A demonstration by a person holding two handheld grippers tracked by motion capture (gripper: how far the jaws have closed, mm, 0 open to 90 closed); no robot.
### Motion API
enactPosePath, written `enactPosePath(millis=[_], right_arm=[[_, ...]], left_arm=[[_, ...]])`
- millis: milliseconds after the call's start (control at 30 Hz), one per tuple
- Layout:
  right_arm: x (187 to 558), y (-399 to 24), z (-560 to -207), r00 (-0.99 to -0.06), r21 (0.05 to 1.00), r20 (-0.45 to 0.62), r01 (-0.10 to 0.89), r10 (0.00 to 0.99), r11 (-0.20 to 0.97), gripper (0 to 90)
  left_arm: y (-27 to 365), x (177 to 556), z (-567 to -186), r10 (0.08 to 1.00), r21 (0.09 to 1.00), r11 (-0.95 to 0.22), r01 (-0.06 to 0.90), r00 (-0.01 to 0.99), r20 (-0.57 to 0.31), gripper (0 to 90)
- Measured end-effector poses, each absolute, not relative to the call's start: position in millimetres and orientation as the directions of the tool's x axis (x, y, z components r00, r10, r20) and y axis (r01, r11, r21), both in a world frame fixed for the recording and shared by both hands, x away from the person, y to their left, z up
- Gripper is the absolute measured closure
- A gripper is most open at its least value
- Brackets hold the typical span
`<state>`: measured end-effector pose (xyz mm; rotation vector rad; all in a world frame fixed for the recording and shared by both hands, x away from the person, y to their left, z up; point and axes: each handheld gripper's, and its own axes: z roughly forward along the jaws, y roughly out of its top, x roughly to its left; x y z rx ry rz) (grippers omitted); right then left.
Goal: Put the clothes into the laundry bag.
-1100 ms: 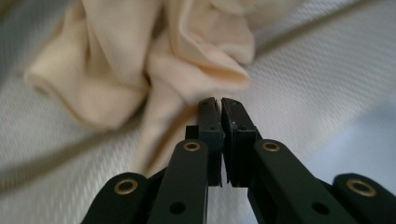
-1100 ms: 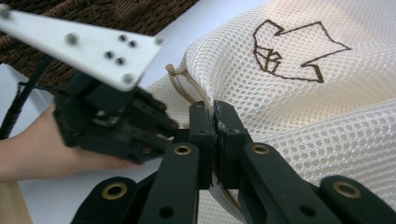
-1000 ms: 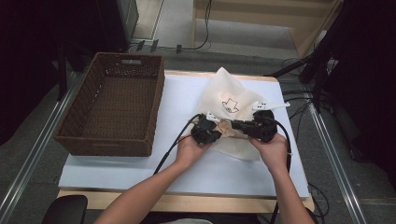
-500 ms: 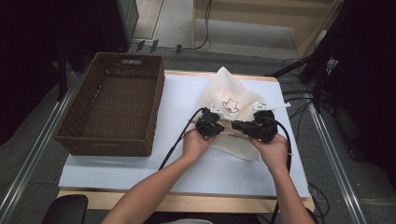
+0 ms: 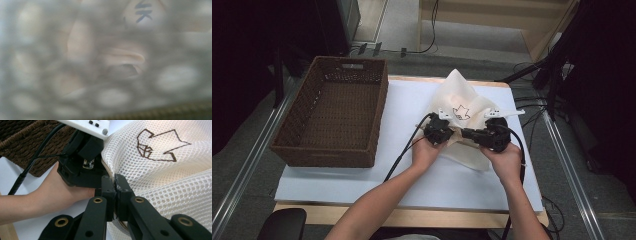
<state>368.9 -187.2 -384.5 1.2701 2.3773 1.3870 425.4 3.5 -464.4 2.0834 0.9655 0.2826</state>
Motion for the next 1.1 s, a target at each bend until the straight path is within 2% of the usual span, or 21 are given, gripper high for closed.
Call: enactPosePath(millis=[100,233,433,500,633,733,833,1100], right_arm=[[369.0,-185.8,-385.5,-0.644,0.757,0.298,0.609,0.704,0.237,88.7],[369.9,-183.6,-389.1,-0.637,0.748,0.278,0.613,0.719,0.253,88.7],[369.8,-186.7,-387.8,-0.63,0.756,0.289,0.612,0.721,0.232,88.6],[369.8,-186.6,-388.0,-0.631,0.755,0.286,0.612,0.721,0.237,88.6],[369.4,-183.4,-386.5,-0.635,0.757,0.283,0.608,0.718,0.239,88.6],[369.4,-181.5,-385.7,-0.646,0.756,0.282,0.605,0.71,0.25,88.7],[368.8,-180.6,-384.2,-0.656,0.755,0.297,0.606,0.694,0.25,89.2],[364.3,-179.4,-379.5,-0.692,0.767,0.291,0.582,0.661,0.272,89.6]], left_arm=[[3.1,432.1,-470.1,0.708,0.713,-0.389,0.583,0.685,-0.174,90.0],[6.5,427.6,-469.0,0.706,0.728,-0.352,0.588,0.678,-0.206,90.0],[21.0,411.2,-465.7,0.676,0.754,-0.349,0.556,0.707,-0.209,89.2],[19.2,410.0,-466.4,0.671,0.751,-0.375,0.544,0.718,-0.185,89.2],[9.0,418.2,-468.7,0.685,0.75,-0.359,0.556,0.703,-0.194,88.2],[-0.4,425.7,-469.8,0.707,0.745,-0.377,0.55,0.691,-0.152,87.9],[-4.9,430.0,-469.9,0.735,0.753,-0.349,0.558,0.662,-0.15,88.4],[-1.6,439.8,-467.8,0.78,0.762,-0.266,0.591,0.596,-0.19,89.2]])
